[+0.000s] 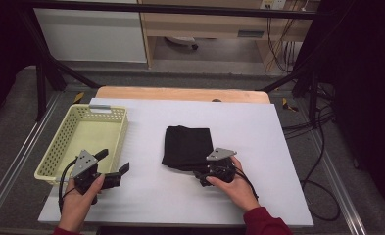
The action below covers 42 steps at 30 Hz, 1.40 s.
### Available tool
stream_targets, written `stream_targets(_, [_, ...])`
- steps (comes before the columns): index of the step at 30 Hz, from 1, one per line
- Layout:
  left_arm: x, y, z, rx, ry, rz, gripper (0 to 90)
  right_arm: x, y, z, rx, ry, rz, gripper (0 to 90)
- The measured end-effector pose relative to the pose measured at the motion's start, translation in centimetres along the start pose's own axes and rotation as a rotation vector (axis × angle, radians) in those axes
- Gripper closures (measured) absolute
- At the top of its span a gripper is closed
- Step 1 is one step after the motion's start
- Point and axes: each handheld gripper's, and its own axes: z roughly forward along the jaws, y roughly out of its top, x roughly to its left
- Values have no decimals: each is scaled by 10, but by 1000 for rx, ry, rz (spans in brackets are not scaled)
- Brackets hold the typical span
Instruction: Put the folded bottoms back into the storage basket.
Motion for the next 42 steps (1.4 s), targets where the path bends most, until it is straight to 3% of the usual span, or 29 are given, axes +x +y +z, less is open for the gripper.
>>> stream_targets(7, [0, 0, 0, 1, 1, -1, 64, -1, -1, 4, 20, -13, 2, 241])
stream_targets(21, [1, 0, 0, 1, 5, -8, 65, -1, 2, 5, 5, -42, -29, 629])
stream_targets(25, [2, -1, -1, 1, 9, -9, 65, -2, 3, 6, 5, -47, -25, 697])
stream_targets(42, [3, 0, -2, 3, 17, -6, 66, 4, 6, -8, -24, -13, -7, 744])
